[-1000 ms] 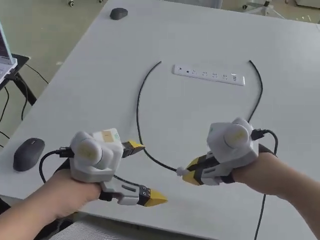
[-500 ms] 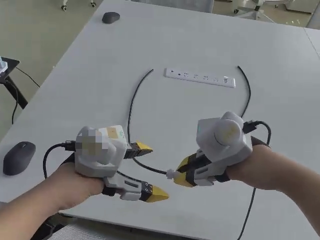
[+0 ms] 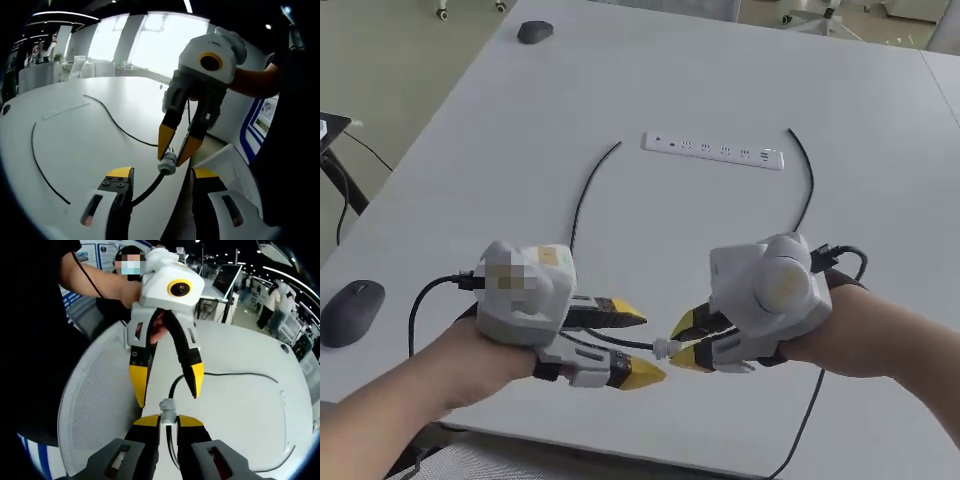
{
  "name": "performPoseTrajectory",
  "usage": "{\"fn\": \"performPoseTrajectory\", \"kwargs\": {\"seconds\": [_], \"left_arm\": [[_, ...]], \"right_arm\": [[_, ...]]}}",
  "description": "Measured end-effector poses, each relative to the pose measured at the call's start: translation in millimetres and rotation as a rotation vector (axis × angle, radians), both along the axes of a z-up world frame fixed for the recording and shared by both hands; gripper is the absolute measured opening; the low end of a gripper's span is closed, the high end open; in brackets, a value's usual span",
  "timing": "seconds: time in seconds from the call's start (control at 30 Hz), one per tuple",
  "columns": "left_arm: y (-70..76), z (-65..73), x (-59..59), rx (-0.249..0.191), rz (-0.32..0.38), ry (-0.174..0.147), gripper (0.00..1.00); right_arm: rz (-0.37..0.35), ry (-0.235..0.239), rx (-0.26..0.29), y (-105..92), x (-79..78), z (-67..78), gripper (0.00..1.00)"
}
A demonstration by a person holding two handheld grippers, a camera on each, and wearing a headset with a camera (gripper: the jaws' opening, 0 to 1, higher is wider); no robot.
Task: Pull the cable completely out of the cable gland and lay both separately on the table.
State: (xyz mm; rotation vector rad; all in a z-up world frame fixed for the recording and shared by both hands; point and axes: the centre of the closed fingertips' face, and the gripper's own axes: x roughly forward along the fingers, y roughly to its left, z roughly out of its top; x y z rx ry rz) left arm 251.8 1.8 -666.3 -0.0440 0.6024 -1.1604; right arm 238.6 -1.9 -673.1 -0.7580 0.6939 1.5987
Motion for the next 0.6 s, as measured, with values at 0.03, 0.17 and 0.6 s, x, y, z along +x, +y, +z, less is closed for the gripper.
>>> {"fn": "performPoseTrajectory", "kwargs": {"seconds": [0.03, 0.17, 0.6], "left_arm": [[-0.3, 0.8, 0.1, -0.007, 0.001, 0.0, 0.44], [-2.7, 5.3, -0.5, -0.046, 0.003, 0.007, 0.39], [-10.9, 6.5, -14.9, -0.083, -0.049, 0.007, 0.23]], "right_arm": [[0.004, -0.005, 0.009, 0.5, -0.6, 1.6, 0.06], [0.021, -0.016, 0.024, 0.5, -3.0, 4.4, 0.06], [0.053, -0.052, 0.053, -1.3, -7.7, 8.8, 0.06]]}}
